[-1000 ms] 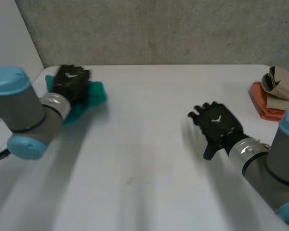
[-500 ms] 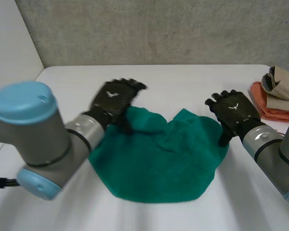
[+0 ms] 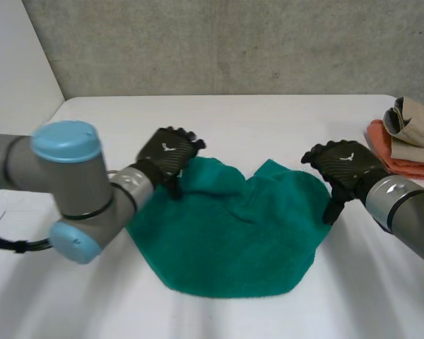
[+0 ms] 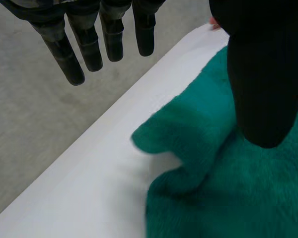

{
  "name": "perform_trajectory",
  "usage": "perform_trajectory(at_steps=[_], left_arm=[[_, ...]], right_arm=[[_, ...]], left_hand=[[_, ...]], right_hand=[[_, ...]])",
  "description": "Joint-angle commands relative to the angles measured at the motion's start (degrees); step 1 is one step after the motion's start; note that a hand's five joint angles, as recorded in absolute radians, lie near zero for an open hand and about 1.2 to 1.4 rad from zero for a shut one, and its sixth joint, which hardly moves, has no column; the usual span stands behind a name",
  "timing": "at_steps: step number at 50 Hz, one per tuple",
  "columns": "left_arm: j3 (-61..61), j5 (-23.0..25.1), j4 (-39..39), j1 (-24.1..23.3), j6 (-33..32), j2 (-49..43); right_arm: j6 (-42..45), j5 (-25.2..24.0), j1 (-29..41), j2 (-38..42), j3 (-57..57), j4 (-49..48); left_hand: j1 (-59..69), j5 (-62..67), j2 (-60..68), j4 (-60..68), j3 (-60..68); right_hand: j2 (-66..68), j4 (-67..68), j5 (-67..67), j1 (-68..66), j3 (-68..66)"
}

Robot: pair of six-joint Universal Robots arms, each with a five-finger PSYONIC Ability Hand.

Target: Fold the laundry.

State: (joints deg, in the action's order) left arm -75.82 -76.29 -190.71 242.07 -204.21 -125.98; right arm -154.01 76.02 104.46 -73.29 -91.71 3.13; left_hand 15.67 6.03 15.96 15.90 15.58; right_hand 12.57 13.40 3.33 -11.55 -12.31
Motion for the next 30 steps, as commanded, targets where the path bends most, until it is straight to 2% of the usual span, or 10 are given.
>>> perform_trajectory(at_steps=[1, 3, 7, 11, 13, 14, 16, 17, 24, 30], left_arm=[[8.8, -0.3, -0.2, -3.1, -0.2, -9.7], [10.6, -0.3, -0.3, -3.6, -0.3, -11.6], [15.0, -0.5, -0.3, -3.8, -0.5, -15.8], [18.9, -1.5, -0.4, -3.7, -0.6, -18.3], [20.8, -2.9, -0.7, -3.6, -0.7, -19.0], [21.3, -3.6, -1.2, -3.6, -0.7, -19.1], [23.1, -5.6, -3.2, -3.5, -0.7, -19.1], [23.7, -6.2, -4.1, -3.5, -0.7, -19.0], [30.0, -11.5, -14.2, -3.4, -1.3, -13.9], [26.8, -16.3, -24.3, -3.7, -0.7, -5.2]], right_arm=[[-1.1, -0.3, -1.0, 3.9, 3.3, 0.7], [-1.0, -0.4, -0.7, 6.8, 5.5, 2.1], [-1.2, -0.4, -0.4, 12.8, 10.8, 4.9], [-1.3, -0.3, -0.3, 19.4, 17.0, 8.2], [-1.1, 0.2, -0.3, 21.8, 19.8, 9.4], [-1.6, 0.2, -0.3, 23.4, 22.7, 10.0], [-2.3, 0.1, -0.3, 24.5, 25.6, 9.6], [-2.7, 0.2, -0.3, 24.8, 27.2, 9.1], [-7.5, 6.6, 0.7, 23.1, 39.2, -5.8], [-7.1, 7.3, 2.8, 14.3, 34.1, -23.5]], left_hand=[[5.8, 5.4, 5.5, 5.6, 5.9], [7.1, 6.8, 6.9, 6.9, 7.2], [21.8, 21.4, 21.5, 21.5, 21.8], [46.1, 45.8, 45.8, 45.9, 46.2], [61.3, 60.9, 61.0, 61.0, 61.4], [64.3, 63.9, 64.0, 64.1, 64.4], [64.3, 64.0, 64.0, 64.1, 64.4], [64.3, 64.0, 64.0, 64.1, 64.4], [64.3, 64.0, 64.0, 64.1, 64.4], [64.3, 64.0, 64.0, 64.1, 64.4]], right_hand=[[-2.6, -3.4, -3.3, 1.6, 2.3], [-2.6, -3.4, -3.3, 1.6, 2.3], [-2.6, -3.4, -3.3, 1.6, 2.3], [-1.5, -2.3, -2.3, 0.5, 1.2], [13.2, 12.4, 12.5, -14.3, -13.5], [38.0, 37.1, 37.2, -39.0, -38.2], [65.5, 64.7, 64.7, -66.5, -65.8], [67.4, 66.6, 66.6, -68.4, -67.7], [67.4, 66.6, 66.7, -68.4, -67.7], [67.4, 66.6, 66.7, -68.4, -67.7]])
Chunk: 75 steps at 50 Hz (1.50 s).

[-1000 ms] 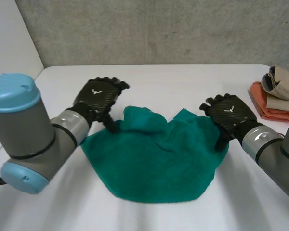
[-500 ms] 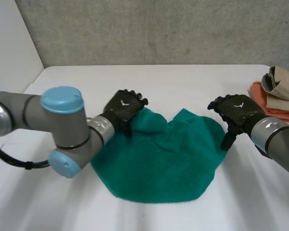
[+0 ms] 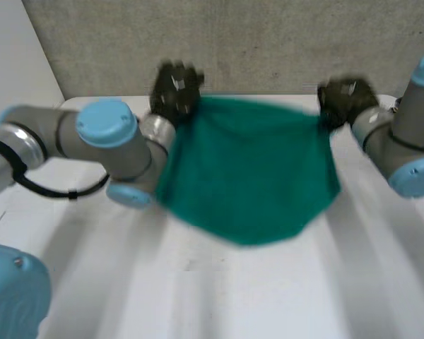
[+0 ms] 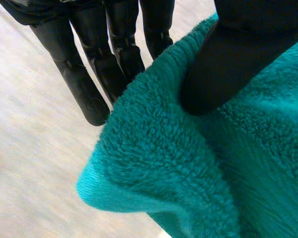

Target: Fold the laundry.

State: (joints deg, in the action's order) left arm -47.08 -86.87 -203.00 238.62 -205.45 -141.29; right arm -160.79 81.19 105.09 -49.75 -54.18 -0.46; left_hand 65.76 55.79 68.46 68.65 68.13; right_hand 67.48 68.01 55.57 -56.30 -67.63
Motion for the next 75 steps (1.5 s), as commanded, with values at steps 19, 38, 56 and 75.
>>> perform_trajectory(at_steps=[19, 38, 56, 75], left_arm=[[-55.2, -3.3, -12.1, 0.4, -0.4, 32.9], [-45.0, -4.5, 7.4, 2.1, -9.5, 32.8], [-32.6, 0.6, 21.4, 6.9, -1.9, 16.8], [-29.7, -2.1, 21.2, 8.0, -2.4, 9.3]], right_arm=[[10.5, -7.6, 5.5, -25.9, -43.1, 1.7], [13.0, -7.1, 7.0, -25.0, -38.5, 4.5], [21.2, -5.8, -3.1, -22.1, -40.8, 3.6], [21.3, -6.4, -5.5, -20.9, -43.5, 1.0]], left_hand=[[7.9, 7.9, 5.2, 5.0, 5.5], [-47.8, -47.9, -50.5, -50.7, -50.2], [-29.5, -29.5, -32.2, -32.4, -31.9], [-0.6, -0.7, -3.3, -3.5, -3.0]], right_hand=[[12.5, 12.0, 14.4, -23.7, -12.4], [-56.9, -57.4, -55.0, 45.7, 57.0], [-55.7, -56.2, -53.8, 44.5, 55.9], [-55.7, -56.2, -53.8, 44.5, 55.9]])
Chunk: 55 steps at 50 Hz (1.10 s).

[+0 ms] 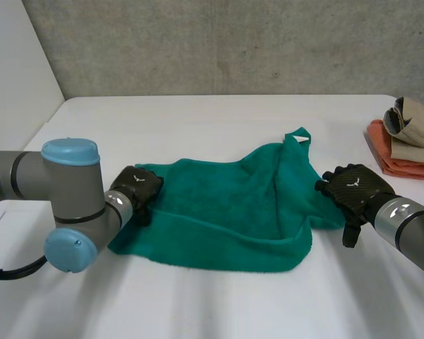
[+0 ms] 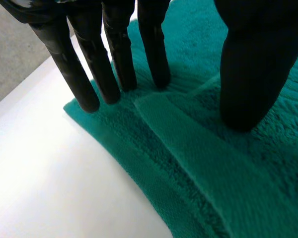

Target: Fold the laundry.

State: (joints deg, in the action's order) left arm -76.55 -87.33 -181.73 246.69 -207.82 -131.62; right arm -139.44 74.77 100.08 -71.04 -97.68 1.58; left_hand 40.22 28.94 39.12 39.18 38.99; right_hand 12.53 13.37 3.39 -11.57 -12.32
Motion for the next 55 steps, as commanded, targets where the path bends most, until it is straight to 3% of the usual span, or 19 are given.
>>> perform_trajectory(at_steps=[1, 3, 9, 21, 34, 42, 48, 55], left_arm=[[-0.4, -1.9, -0.1, -0.1, 0.0, -0.3], [-0.7, -2.3, -0.3, -0.2, -0.2, 0.0], [-1.8, -3.5, -0.3, -0.9, -0.5, 2.7], [-9.5, -3.2, -4.6, -0.9, -0.2, 20.2], [-13.1, -2.7, -5.6, -0.8, -0.4, 20.6], [-13.9, -2.3, -5.7, -1.2, -0.2, 22.1], [-13.8, -2.3, -5.7, -1.5, 0.2, 24.9], [-13.9, -2.3, -5.7, -1.5, 0.3, 24.6]], right_arm=[[0.0, 0.0, -0.7, 0.6, 0.2, -1.0], [0.0, 0.0, -0.9, 0.7, 0.5, -1.0], [-0.4, 0.0, -2.6, 0.7, 1.7, -0.9], [-1.1, 0.2, -3.8, 0.7, 4.0, -0.2], [-1.1, -0.3, -3.9, 0.8, 3.3, 0.9], [-9.1, -4.7, -4.4, 3.9, 5.7, 8.3], [-16.5, -9.3, -4.3, 7.8, 6.2, 6.2], [-20.7, -9.6, -3.9, 12.6, 6.6, 1.2]], left_hand=[[32.8, 34.1, 33.9, 33.9, 34.1], [39.8, 41.0, 40.9, 40.8, 41.0], [39.8, 41.1, 40.9, 40.8, 41.0], [39.8, 41.1, 40.9, 40.8, 41.0], [39.8, 41.1, 40.9, 40.8, 41.0], [39.8, 41.1, 40.9, 40.8, 41.0], [39.8, 41.1, 40.9, 40.8, 41.0], [39.8, 41.1, 40.9, 40.8, 41.0]], right_hand=[[-0.8, -1.6, -1.6, -0.2, 0.6], [-0.8, -1.6, -1.6, -0.2, 0.6], [-1.3, -2.1, -2.1, 0.3, 1.1], [-1.3, -2.1, -2.1, 0.3, 1.1], [-2.5, -3.4, -3.4, 1.6, 2.3], [-0.6, -1.4, -1.5, -0.4, 0.4], [8.5, 7.6, 7.6, -9.4, -8.7], [20.7, 19.9, 19.9, -21.7, -21.0]])
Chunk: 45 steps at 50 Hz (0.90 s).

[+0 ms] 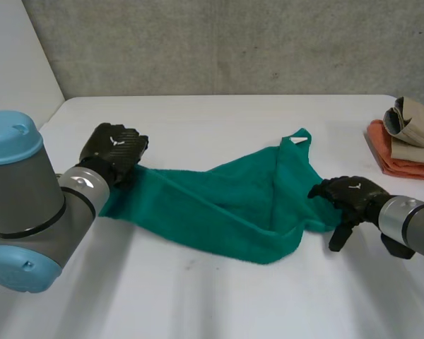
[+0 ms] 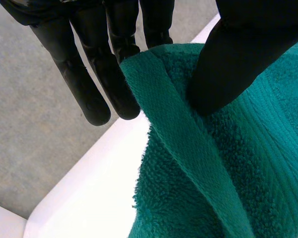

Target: Fold the laundry.

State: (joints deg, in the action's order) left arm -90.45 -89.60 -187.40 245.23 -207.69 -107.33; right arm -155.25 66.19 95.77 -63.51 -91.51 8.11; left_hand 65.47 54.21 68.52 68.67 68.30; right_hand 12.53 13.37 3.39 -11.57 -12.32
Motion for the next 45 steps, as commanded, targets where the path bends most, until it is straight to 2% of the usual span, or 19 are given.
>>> perform_trajectory(at_steps=[1, 6, 9, 10, 15, 19, 24, 25, 29, 32, 36, 40, 45], left_arm=[[0.0, 0.0, 0.0, 0.0, 0.2, 0.2], [-0.1, -0.1, -0.1, 0.0, 0.4, 0.1], [-0.1, -0.2, 0.0, 0.0, 0.4, 0.1], [-0.1, -0.3, 0.0, 0.0, 0.4, 0.1], [-0.1, -0.4, 0.6, -0.1, 0.5, 1.6], [-0.6, -0.6, 1.2, 0.3, 3.4, 6.7], [-1.3, -0.2, 2.5, 1.4, 7.3, 11.6], [-1.5, -0.2, 3.1, 1.7, 7.7, 12.1], [-2.6, 1.0, 6.5, 2.6, 8.1, 12.5], [-3.3, 2.4, 7.5, 3.3, 8.1, 11.9], [-2.9, 3.3, 6.7, 4.7, 8.2, 6.5], [0.8, 3.2, 3.1, 4.8, 8.0, -0.8], [9.8, 2.9, -2.1, 4.7, 7.9, -9.6]], right_arm=[[-5.1, -1.1, 0.4, 5.4, 0.6, -5.6], [-5.6, -0.8, 0.4, 7.5, 1.5, -7.8], [-5.6, 0.0, 0.5, 8.2, 1.9, -9.1], [-5.7, 0.3, 0.5, 8.1, 2.0, -9.5], [-4.4, 4.3, 0.3, 4.1, 1.7, -12.6], [-3.0, 4.7, 0.2, -5.5, 1.8, -11.2], [5.3, 4.7, 0.3, -15.0, 3.3, -3.1], [9.5, 4.7, 0.6, -17.3, 4.2, 0.8], [18.9, 6.1, 0.7, -20.2, 6.1, 8.7], [22.1, 6.9, 1.4, -19.8, 7.9, 12.6], [21.7, 8.4, 4.8, -14.1, 11.9, 14.9], [20.2, 10.6, 7.2, -6.0, 18.2, 13.8], [14.6, 13.7, 12.2, 4.7, 31.3, 7.9]], left_hand=[[14.5, 15.8, 11.5, 11.3, 11.7], [14.5, 15.8, 11.5, 11.3, 11.7], [14.5, 15.8, 11.5, 11.3, 11.7], [14.5, 15.8, 11.5, 11.3, 11.7], [14.5, 15.8, 11.5, 11.3, 11.7], [14.5, 15.8, 11.5, 11.3, 11.7], [14.5, 15.8, 11.5, 11.3, 11.7], [14.5, 15.8, 11.5, 11.3, 11.7], [14.5, 15.8, 11.5, 11.3, 11.7], [14.5, 15.8, 11.5, 11.3, 11.7], [14.5, 15.8, 11.5, 11.3, 11.7], [14.5, 15.8, 11.5, 11.3, 11.7], [14.5, 15.8, 11.5, 11.3, 11.7]], right_hand=[[22.8, 21.9, 21.9, -23.7, -23.0], [33.0, 32.2, 32.2, -34.0, -33.2], [64.7, 63.9, 63.9, -65.7, -64.9], [67.4, 66.6, 66.6, -68.4, -67.7], [67.5, 66.6, 66.6, -68.4, -67.7], [67.5, 66.6, 66.6, -68.4, -67.7], [67.5, 66.6, 66.6, -68.4, -67.7], [67.5, 66.6, 66.6, -68.4, -67.7], [67.5, 66.6, 66.6, -68.4, -67.7], [67.5, 66.6, 66.6, -68.4, -67.7], [67.5, 66.6, 66.6, -68.4, -67.7], [67.5, 66.6, 66.6, -68.4, -67.7], [67.5, 66.6, 66.6, -68.4, -67.7]])
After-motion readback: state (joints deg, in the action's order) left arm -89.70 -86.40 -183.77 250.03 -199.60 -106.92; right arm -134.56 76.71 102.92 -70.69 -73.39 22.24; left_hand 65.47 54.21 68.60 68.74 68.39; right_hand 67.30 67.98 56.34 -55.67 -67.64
